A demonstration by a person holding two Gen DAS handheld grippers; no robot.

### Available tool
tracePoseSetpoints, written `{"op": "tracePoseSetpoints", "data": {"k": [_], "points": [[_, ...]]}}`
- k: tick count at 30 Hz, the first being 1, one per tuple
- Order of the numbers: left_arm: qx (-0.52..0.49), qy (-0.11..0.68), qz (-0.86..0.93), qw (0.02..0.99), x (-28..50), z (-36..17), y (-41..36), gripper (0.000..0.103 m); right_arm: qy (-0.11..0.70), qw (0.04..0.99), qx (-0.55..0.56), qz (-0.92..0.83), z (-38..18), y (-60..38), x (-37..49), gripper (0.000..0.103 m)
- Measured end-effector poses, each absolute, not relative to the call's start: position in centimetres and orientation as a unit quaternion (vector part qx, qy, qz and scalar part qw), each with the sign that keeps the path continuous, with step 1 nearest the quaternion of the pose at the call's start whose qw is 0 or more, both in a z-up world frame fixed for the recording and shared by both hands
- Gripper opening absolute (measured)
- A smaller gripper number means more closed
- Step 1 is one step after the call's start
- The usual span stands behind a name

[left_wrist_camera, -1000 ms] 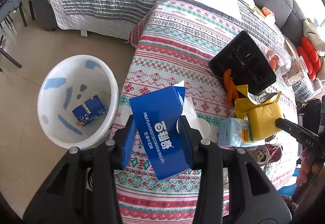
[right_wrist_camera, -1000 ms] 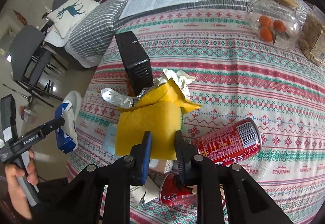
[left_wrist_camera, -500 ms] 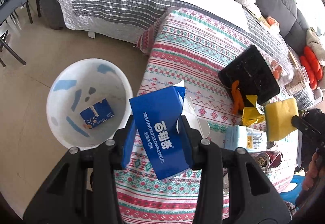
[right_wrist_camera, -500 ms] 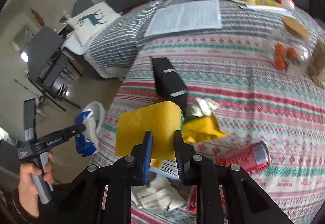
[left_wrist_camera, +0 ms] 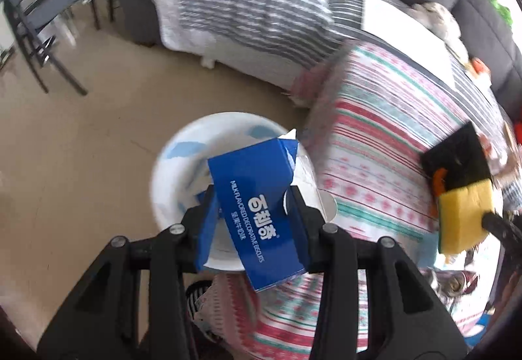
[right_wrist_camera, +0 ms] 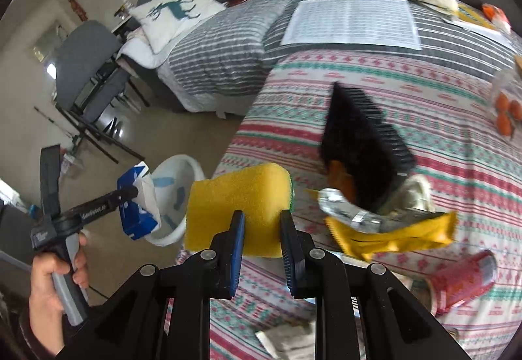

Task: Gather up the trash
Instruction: 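Drop the box in the wastebasket while the right tool grasps the yellow sponge, then carry the yellow sponge to the wastebasket with the right tool and release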

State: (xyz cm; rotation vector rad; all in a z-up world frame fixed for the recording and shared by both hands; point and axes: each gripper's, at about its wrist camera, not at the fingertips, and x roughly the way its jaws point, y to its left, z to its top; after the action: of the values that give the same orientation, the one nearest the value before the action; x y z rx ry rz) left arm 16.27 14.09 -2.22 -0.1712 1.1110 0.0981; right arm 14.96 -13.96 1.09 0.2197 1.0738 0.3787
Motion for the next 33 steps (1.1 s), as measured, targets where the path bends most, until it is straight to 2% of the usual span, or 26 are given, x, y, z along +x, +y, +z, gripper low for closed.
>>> {"op": "tracePoseSetpoints", "data": {"k": [8,10,12,14,16,18,25,33], "points": [[-0.089,0.53,0.069,0.841,17.5,-3.7,17.5,0.044,0.524,0.827,0.081,0.188,-0.8,-9.7,16.2,0.022],[-0.088,0.533,0.064,0.839,18.0,-4.1,17.7,0.047,0.525,0.826,0.078,0.19,-1.2,-8.8,16.6,0.022],[-0.084,0.536,0.075,0.836,18.2,-4.4,17.8,0.075,0.526,0.825,0.077,0.191,-1.4,-8.0,16.8,0.022],[-0.075,0.527,0.089,0.842,17.9,-4.0,18.0,0.084,0.527,0.824,0.075,0.191,-1.8,-7.2,17.1,0.022],[-0.065,0.524,0.095,0.844,17.6,-3.7,18.3,0.086,0.528,0.824,0.074,0.191,-2.0,-6.6,17.4,0.022],[-0.056,0.529,0.11,0.84,17.2,-3.8,18.7,0.096,0.529,0.824,0.071,0.191,-2.3,-5.8,17.6,0.022],[-0.037,0.544,0.125,0.829,15.4,-4.3,20.5,0.099,0.526,0.825,0.063,0.197,-3.1,-2.9,18.5,0.023],[-0.039,0.562,0.126,0.816,13.9,-4.4,22.1,0.1,0.52,0.816,0.109,0.228,-4.5,0.1,19.5,0.027]]}}
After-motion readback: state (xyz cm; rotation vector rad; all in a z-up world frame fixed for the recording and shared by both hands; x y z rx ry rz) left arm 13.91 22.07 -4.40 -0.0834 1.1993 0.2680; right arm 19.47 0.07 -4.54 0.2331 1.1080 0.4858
